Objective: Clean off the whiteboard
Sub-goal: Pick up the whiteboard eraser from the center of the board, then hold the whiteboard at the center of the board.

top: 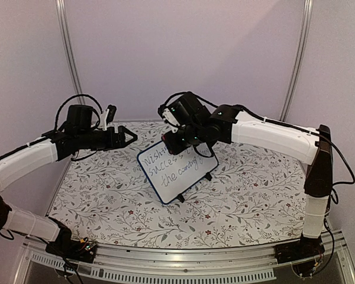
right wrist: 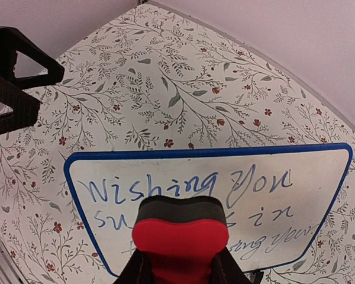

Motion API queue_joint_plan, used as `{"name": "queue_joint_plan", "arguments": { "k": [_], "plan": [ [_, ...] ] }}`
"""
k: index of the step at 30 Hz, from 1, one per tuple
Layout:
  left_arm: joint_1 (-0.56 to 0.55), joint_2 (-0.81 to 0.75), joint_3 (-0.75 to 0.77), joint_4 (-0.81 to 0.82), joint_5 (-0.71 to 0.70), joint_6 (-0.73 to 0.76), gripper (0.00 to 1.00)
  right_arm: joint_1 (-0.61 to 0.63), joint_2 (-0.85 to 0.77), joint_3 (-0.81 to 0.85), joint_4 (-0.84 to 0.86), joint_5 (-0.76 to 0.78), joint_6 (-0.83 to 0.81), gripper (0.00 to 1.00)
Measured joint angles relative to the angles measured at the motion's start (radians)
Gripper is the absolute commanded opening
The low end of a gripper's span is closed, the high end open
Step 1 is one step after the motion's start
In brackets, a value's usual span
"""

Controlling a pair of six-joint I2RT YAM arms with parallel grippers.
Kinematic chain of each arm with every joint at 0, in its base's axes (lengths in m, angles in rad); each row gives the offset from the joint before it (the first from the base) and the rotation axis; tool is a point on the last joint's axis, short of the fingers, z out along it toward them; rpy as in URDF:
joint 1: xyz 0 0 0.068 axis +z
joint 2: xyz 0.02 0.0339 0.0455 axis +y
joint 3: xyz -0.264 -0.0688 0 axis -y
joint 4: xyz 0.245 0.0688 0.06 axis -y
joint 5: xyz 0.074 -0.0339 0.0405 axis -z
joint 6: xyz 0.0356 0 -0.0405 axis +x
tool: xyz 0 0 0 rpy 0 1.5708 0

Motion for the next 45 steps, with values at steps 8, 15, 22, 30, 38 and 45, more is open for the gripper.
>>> {"name": "queue_joint_plan", "arguments": {
  "k": [8,15,22,30,38,45],
  "plan": [
    [-0.006,0.010,-0.003,0.000,0.021,-0.003,0.69,0.044,0.068,0.034,-0.018,-0.014,-0.002,0.18],
    [-0.008,0.049,-0.022,-0.001,0.056,-0.008,0.60,0.074,0.100,0.046,-0.025,-0.034,0.000,0.19],
    [-0.008,0.101,-0.050,0.012,0.107,-0.012,0.54,0.082,0.109,0.046,-0.036,-0.037,0.000,0.19],
    [-0.008,0.139,-0.050,0.058,0.170,-0.028,0.30,0.083,0.104,-0.013,-0.024,-0.037,0.007,0.19],
    [-0.008,0.145,-0.052,0.091,0.220,-0.033,0.09,0.083,0.104,-0.041,-0.032,-0.042,0.011,0.19],
    [-0.011,0.145,-0.061,0.119,0.264,-0.032,0.00,0.083,0.101,-0.041,-0.030,-0.053,0.014,0.18]
  ]
}}
